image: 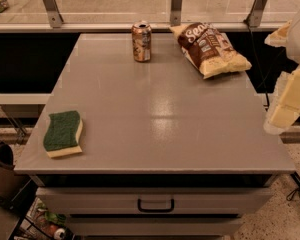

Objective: Move orange can near sponge

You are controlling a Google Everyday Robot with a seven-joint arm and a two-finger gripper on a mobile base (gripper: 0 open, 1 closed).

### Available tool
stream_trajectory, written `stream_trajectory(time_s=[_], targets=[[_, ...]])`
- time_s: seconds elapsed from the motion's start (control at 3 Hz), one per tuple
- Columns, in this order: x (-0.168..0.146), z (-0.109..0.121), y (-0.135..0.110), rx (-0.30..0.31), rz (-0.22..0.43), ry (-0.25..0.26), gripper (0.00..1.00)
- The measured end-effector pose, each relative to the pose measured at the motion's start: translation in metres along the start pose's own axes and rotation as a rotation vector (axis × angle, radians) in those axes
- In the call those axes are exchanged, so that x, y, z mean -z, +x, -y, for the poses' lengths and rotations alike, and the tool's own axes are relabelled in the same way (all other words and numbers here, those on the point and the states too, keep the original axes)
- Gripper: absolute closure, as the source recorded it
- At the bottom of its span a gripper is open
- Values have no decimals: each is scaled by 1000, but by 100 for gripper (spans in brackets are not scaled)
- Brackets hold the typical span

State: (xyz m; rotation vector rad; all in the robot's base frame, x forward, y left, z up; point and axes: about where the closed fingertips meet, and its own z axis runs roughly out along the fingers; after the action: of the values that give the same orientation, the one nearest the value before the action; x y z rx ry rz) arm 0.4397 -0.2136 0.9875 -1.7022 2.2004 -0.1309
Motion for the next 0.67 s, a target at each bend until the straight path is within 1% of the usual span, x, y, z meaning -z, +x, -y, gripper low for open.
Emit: stream_trajectory(time_s=[0.33,0.67], targets=[[3,32,-19,-33,124,35,0],[3,57,-35,-62,229,55,0]])
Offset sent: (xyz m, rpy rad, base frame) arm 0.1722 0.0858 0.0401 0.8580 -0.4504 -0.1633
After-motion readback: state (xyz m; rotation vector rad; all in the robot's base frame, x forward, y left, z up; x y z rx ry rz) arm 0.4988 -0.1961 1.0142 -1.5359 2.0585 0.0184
